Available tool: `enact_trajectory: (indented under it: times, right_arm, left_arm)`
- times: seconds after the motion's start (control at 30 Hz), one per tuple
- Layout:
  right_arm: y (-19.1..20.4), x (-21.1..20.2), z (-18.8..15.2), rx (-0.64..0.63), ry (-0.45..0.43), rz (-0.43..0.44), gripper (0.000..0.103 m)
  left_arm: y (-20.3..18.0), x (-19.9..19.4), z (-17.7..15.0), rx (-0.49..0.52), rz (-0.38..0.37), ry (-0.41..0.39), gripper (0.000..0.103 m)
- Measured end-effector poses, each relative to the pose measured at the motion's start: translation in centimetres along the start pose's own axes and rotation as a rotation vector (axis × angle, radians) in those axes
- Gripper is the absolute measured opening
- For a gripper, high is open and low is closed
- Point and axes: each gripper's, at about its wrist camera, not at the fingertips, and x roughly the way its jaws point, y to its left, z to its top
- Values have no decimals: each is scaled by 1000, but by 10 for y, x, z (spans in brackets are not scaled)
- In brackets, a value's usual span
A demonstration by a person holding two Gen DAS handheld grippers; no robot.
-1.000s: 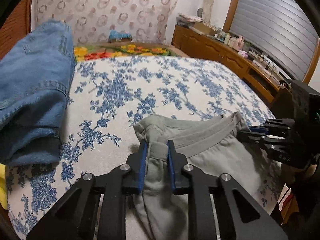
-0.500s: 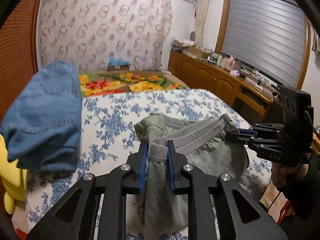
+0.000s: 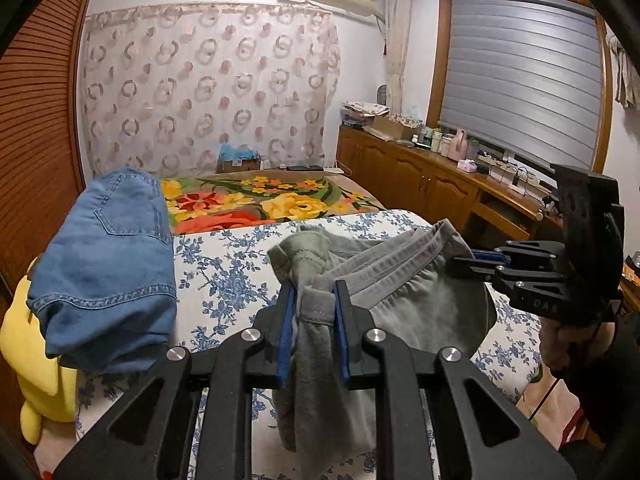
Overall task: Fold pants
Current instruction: 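Lift the folded pants with both tools and carry them onto the blue jeans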
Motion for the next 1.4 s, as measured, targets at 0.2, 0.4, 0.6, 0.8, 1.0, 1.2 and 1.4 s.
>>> enact_trajectory:
  times: [0.2,0.4,0.6,0.8,1.0,1.2,1.4]
  right_arm:
    - [-2,13,9,-27,-4,21,13]
    - [-3,33,29,-72,-7,43,13]
    - [-3,60,58,-128,-12,64,13]
    - [-4,90,81,-172,-19,85,13]
    - [-9,123,101,-200,-17,106,13]
    - [-10,149,117,-237,-29,118,13]
    - [-8,176,139,-286,-55,128,13]
  left_arm:
    - [8,0,4,-5,19,-5,19]
    - [23,-2,14,-24,56,-26,19]
    - [48,-2,24,-52,92,-40,19]
    - [71,3,37,-70,135,-48,19]
    - [95,11,44,-87,181,-55,19]
    - [121,18,49,-106,215,-62,19]
    - [142,20,55,-140,253,-89,19]
